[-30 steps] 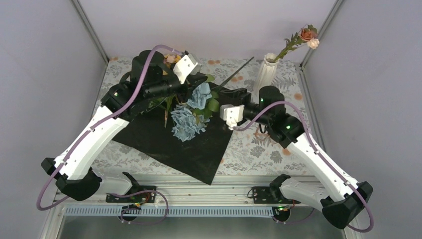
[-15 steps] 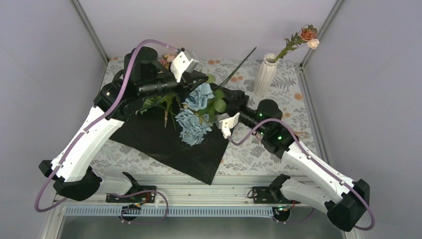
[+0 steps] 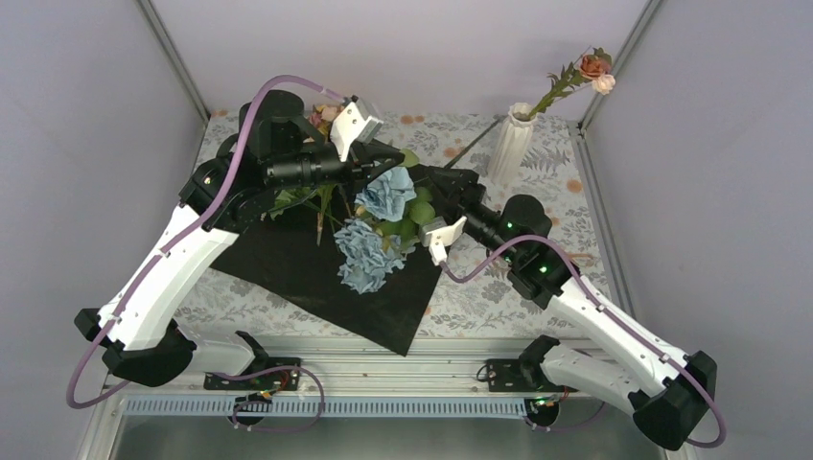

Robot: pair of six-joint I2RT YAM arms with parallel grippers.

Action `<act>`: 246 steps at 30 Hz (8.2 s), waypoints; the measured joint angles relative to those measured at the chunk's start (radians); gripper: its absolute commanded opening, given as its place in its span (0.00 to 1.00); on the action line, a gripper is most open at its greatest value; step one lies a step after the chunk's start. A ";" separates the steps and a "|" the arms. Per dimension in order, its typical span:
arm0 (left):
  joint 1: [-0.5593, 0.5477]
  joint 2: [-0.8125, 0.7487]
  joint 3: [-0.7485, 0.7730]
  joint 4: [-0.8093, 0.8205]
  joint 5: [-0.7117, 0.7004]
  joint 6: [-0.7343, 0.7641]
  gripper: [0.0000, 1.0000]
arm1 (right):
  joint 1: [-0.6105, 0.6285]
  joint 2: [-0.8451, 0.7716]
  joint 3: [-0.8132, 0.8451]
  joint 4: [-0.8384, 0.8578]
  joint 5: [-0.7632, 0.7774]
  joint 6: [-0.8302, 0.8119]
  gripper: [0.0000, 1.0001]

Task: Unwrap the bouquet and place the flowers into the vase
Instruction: Insert the fake flower into the vase, then pick up the fake flower from the wrapping paper.

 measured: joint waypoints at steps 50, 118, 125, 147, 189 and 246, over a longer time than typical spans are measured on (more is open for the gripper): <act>0.005 0.009 0.136 0.000 -0.035 -0.060 0.73 | 0.008 0.211 0.144 -0.066 -0.075 0.194 0.04; 0.006 -0.258 -0.716 0.273 -0.747 0.109 1.00 | -0.622 0.708 0.849 -0.061 0.153 1.387 0.04; 0.006 -0.258 -0.717 0.274 -0.743 0.109 1.00 | -0.628 0.799 0.871 -0.088 0.159 1.399 0.04; 0.006 -0.266 -0.728 0.276 -0.723 0.109 1.00 | -0.629 0.839 0.867 -0.306 0.296 1.477 0.18; 0.032 -0.200 -0.716 0.264 -0.813 0.069 1.00 | -0.611 0.460 0.696 -0.621 0.130 1.633 1.00; 0.303 0.816 -0.337 0.512 -0.573 -0.367 0.34 | -0.480 0.180 0.386 -0.517 -0.177 1.786 1.00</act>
